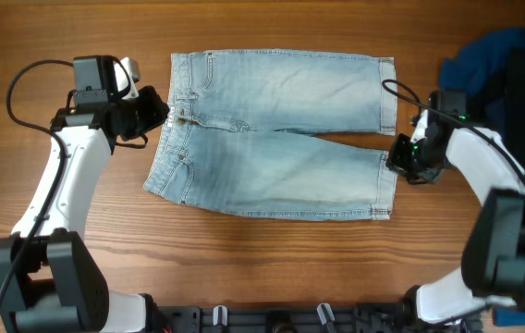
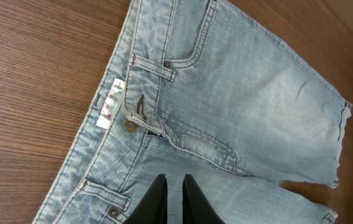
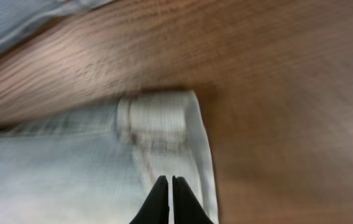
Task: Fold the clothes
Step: 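Pull the waistband left with the left gripper while the right gripper smooths the leg hems, then move both grippers down toward the lower edge of the shorts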
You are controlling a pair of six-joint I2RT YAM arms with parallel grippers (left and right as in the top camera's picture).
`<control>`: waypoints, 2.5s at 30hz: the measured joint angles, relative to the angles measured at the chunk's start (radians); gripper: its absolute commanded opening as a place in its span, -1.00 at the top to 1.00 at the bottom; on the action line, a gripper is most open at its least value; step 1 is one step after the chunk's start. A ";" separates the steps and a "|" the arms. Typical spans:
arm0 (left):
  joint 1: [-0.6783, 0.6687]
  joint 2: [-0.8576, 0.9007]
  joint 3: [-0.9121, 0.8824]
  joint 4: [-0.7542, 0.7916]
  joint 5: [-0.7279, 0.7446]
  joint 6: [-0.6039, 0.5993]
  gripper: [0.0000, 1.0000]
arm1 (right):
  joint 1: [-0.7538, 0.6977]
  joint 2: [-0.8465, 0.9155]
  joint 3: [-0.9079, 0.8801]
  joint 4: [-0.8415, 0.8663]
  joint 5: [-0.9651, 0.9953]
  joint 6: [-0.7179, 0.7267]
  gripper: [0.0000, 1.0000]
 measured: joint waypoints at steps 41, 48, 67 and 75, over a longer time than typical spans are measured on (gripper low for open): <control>0.000 0.001 0.000 -0.187 -0.011 0.025 0.92 | 0.015 -0.128 0.241 -0.406 -0.051 -0.040 0.92; -0.003 0.001 0.000 -0.349 0.040 0.025 0.92 | 0.015 -0.124 0.076 -0.295 -0.074 -0.039 0.92; -0.076 0.121 -0.182 -0.182 -0.006 0.026 0.92 | 0.010 -0.122 -0.132 -0.109 0.132 0.145 0.91; -0.076 0.139 -0.182 -0.183 -0.045 0.026 0.92 | 0.010 -0.147 -0.212 -0.002 0.149 0.208 0.92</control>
